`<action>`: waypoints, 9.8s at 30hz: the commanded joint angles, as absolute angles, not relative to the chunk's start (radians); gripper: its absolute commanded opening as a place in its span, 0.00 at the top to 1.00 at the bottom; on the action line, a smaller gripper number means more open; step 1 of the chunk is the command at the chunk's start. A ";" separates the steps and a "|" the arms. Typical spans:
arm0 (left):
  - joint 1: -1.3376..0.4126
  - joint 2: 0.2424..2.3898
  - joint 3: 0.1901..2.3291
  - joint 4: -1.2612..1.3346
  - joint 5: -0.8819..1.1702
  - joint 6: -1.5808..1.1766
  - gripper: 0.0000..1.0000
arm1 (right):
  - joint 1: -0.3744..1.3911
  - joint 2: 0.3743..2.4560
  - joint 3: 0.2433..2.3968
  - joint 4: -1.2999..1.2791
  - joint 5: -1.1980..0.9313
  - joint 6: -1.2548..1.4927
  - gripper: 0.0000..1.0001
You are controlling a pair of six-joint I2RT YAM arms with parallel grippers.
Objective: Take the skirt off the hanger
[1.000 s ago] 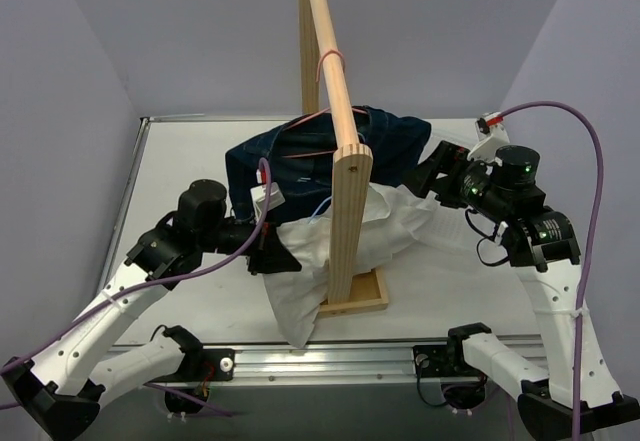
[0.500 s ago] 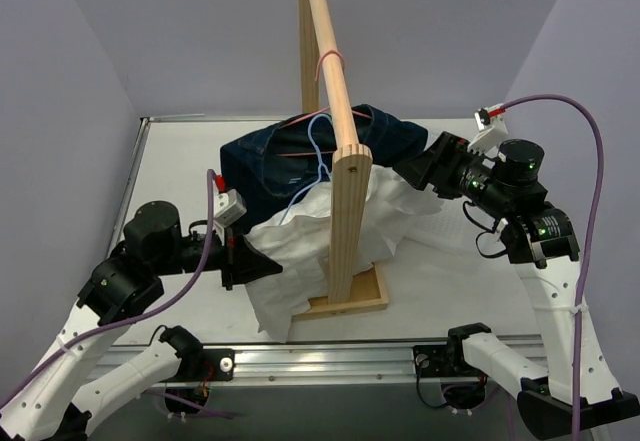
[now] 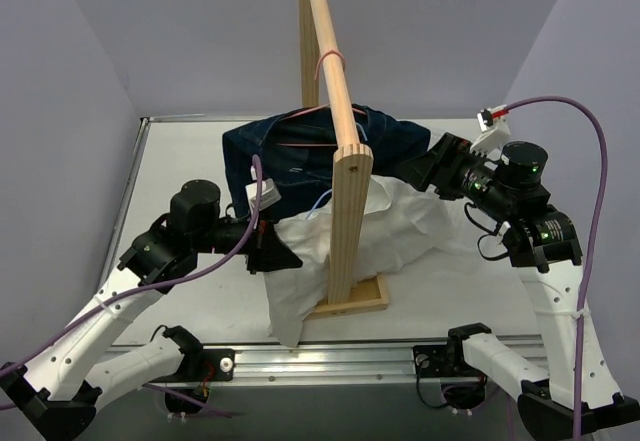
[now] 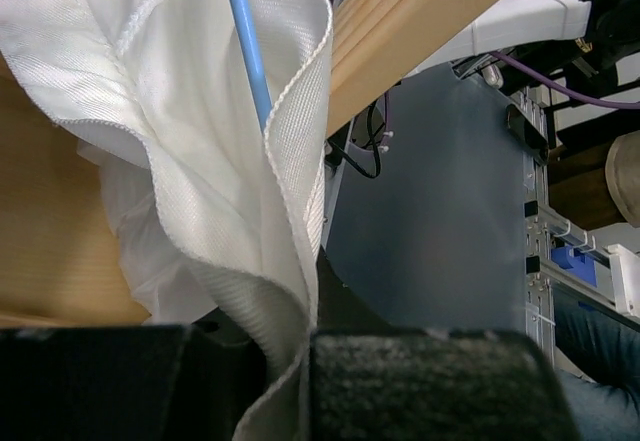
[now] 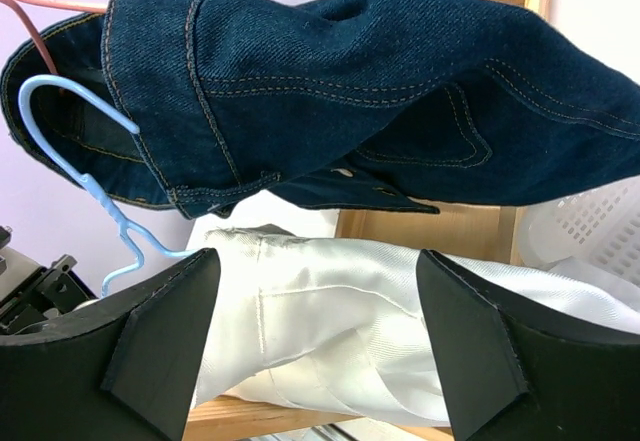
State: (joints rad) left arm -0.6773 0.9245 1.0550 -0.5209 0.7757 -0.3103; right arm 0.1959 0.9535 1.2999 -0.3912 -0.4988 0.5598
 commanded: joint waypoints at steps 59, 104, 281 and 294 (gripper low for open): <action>-0.742 1.124 1.316 -0.584 0.785 -0.166 0.98 | 0.560 0.997 1.434 -0.420 -0.159 0.545 0.42; -0.729 0.868 1.160 -0.413 0.436 -0.314 0.33 | 0.669 1.008 1.404 -0.377 -0.012 0.600 1.00; -0.707 1.015 1.401 -0.154 0.460 -0.258 0.98 | 0.667 0.729 1.287 -0.816 0.388 0.632 1.00; -0.712 1.196 1.396 0.087 0.474 -0.460 0.98 | 0.667 0.738 1.290 -0.807 0.371 0.632 1.00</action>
